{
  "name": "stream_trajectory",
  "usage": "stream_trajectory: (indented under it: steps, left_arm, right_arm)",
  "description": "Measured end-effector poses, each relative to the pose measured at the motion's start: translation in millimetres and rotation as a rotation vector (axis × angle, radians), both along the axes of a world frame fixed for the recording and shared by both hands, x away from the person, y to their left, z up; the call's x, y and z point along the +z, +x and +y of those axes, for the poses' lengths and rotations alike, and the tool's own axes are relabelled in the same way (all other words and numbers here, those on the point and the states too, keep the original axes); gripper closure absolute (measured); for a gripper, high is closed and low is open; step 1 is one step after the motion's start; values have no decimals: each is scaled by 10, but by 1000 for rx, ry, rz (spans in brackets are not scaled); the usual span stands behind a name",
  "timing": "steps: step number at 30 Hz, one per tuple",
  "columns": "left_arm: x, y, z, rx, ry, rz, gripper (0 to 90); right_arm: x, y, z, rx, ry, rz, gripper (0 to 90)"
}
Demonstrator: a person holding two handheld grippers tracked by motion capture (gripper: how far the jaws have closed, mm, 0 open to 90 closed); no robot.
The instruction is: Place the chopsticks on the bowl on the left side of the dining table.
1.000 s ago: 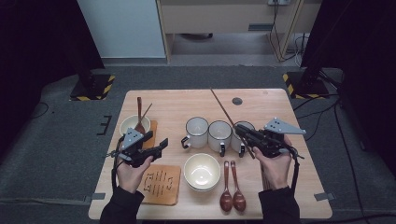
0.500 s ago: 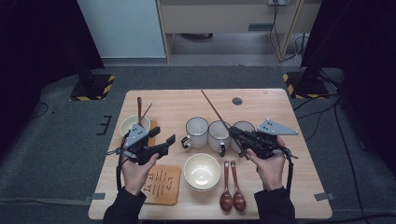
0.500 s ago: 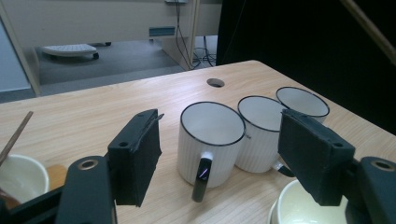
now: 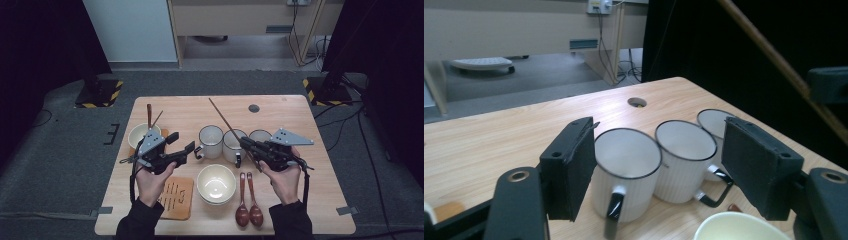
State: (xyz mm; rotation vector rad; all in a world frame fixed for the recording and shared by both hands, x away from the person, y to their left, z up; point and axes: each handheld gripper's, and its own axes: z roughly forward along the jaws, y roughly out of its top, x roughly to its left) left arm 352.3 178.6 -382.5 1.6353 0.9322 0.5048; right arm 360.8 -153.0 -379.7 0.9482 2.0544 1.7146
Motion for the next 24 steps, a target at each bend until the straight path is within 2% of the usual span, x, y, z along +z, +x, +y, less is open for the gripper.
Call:
stream_trajectory:
  steps: [14,24]
  left_arm:
    - [111,21,-276,-54,-21,-16,303]
    - [123,44,-413,-80,-28,-14,317]
  right_arm:
    - [-19,-27,38,18,2,1,848]
    - [-14,-47,78,35,4,-3,849]
